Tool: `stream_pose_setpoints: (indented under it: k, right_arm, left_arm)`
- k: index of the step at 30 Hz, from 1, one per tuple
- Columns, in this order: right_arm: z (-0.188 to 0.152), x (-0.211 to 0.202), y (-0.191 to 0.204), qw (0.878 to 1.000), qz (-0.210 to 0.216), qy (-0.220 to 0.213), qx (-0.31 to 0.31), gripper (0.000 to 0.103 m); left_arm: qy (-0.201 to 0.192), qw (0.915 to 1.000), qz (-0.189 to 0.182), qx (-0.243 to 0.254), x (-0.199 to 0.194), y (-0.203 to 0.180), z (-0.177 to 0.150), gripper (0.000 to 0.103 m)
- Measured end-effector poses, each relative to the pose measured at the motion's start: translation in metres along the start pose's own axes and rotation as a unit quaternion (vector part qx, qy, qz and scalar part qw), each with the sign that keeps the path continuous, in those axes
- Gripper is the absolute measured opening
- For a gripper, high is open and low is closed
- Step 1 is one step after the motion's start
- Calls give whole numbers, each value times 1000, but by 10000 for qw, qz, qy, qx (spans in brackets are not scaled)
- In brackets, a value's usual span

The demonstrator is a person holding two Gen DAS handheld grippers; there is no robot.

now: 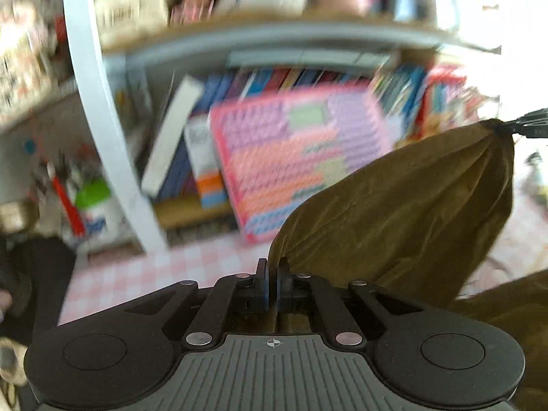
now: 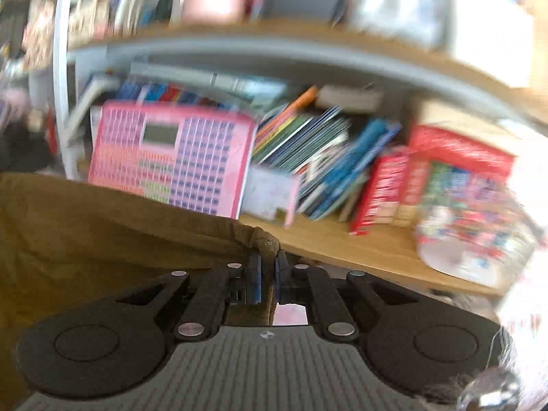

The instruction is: Fold clothes

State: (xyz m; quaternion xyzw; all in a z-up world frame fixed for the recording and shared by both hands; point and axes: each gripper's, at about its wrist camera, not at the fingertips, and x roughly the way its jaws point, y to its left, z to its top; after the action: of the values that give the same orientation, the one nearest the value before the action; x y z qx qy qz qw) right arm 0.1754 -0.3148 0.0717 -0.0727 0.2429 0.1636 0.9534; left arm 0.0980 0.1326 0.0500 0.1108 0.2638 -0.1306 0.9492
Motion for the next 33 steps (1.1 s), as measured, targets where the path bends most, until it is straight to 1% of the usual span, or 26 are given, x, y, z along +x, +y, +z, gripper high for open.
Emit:
stream_pose_setpoints:
  k: [2,3,5,6,7,9,10,11,12,13,14,15,16,17,18,19,21,22,24,25,27,28,30,32,33]
  right_arm:
    - [-12,-49,8,9993,-141,-235,235,6]
    - [-22,-75,15,9987,-134,-337,358,6]
    - [-52,-118,29,9980,-86,-281,558,6]
    - [-69,-136,36,9978,-81,-172,631,7]
    - [-89,-150,45,9975,-114,53,690,7]
    - [-132,-169,61,9933,-266,666,907,9]
    - [-152,-174,68,9887,-421,979,1056,9]
    - [-170,-179,75,9829,-579,1266,1202,10]
    - [-183,-183,81,9766,-741,1507,1344,12]
    - [-195,-187,87,9696,-923,1701,1497,18]
    - [-203,-193,92,9634,-1090,1779,1685,21]
    - [-207,-200,95,9581,-1166,1800,1898,26]
    - [-211,-206,97,9527,-1219,1804,2120,27]
    - [-213,-212,99,9474,-1230,1779,2361,28]
    - [-215,-217,101,9416,-1229,1757,2596,30]
    - [-218,-223,104,9356,-1208,1744,2823,31]
    - [-222,-229,109,9217,-1115,1735,3286,34]
    - [-224,-231,110,9137,-1035,1739,3524,36]
    - [-226,-233,114,8945,-850,1711,4041,39]
    - [-227,-234,114,8821,-757,1673,4339,42]
    - [-230,-232,111,8485,-583,1537,5030,45]
    - [-231,-231,109,8296,-495,1466,5364,47]
    - [-236,-227,105,7946,-398,1297,5918,48]
    - [-241,-222,101,7580,-363,1125,6415,48]
    - [-243,-219,99,7438,-348,1055,6592,48]
  left_arm:
    - [-166,9997,-158,47,-27,-5,-10,4]
    - [-207,9995,-218,77,-41,-8,-19,4]
    - [-11,9995,-301,-129,-55,-13,-47,5]
    - [112,9990,-339,-256,-61,-14,-62,11]
    - [235,9983,-377,-383,-67,-16,-77,11]
    - [591,9946,-399,-758,-73,-15,-102,17]
    - [778,9916,-404,-955,-75,-14,-114,17]
    - [965,9878,-409,-1152,-77,-13,-126,20]
    - [1044,9848,-414,-1328,-81,-10,-134,20]
    - [1075,9820,-419,-1496,-85,-6,-140,21]
    - [1062,9786,-432,-1706,-90,0,-144,25]
    - [1028,9747,-449,-1934,-95,6,-146,30]
    - [994,9702,-465,-2161,-100,12,-148,33]
    - [936,9650,-488,-2402,-104,19,-150,36]
    - [884,9578,-531,-2682,-108,26,-152,39]
    - [847,9477,-613,-3016,-113,32,-156,40]
    - [859,9165,-869,-3809,-113,40,-166,48]
    - [887,8990,-1006,-4168,-111,41,-172,49]
    - [921,8600,-1256,-4859,-104,41,-183,50]
    - [919,8390,-1361,-5188,-98,41,-187,50]
    - [909,7928,-1564,-5820,-86,40,-196,51]
    - [921,7804,-1567,-5982,-81,39,-197,51]
    - [960,7660,-1489,-6179,-71,37,-196,56]
    - [998,7511,-1410,-6372,-61,35,-196,56]
    - [1017,7434,-1370,-6467,-57,34,-196,56]
